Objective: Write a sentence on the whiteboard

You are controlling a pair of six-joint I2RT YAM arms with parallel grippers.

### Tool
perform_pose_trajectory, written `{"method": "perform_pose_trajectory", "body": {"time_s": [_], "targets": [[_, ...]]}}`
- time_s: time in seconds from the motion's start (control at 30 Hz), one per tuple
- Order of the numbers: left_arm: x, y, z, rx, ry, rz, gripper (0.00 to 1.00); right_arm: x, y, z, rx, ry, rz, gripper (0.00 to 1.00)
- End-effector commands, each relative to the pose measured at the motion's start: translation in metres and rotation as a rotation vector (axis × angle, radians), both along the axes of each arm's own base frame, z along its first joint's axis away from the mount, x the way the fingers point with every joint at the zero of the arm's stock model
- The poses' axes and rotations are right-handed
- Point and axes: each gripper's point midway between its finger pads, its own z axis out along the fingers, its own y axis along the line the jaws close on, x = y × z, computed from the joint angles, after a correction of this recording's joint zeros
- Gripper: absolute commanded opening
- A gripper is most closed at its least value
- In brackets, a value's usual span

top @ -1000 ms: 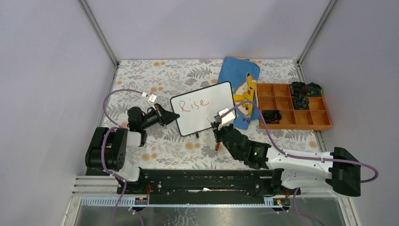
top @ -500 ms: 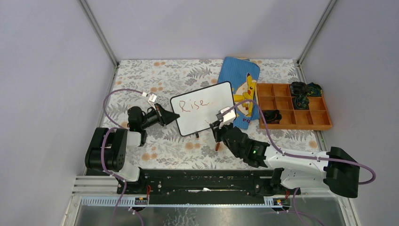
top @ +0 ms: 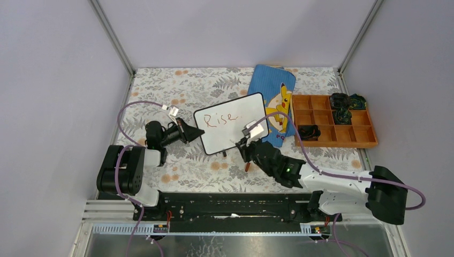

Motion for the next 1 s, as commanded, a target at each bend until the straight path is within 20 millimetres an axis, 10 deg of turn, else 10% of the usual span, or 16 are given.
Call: {"method": "perform_pose_trajectory", "body": {"time_s": [0.0,0.97], "targets": [[0.003,0.002,-0.019,0.035,0.065,0.031,0.0,-0.008,0.026,0.024,-0.049,-0.116,0.021,0.0],[0.002,0.0,-0.02,0.044,0.066,0.024,0.0,-0.01,0.064,-0.005,-0.032,-0.045,0.029,0.0]]}}
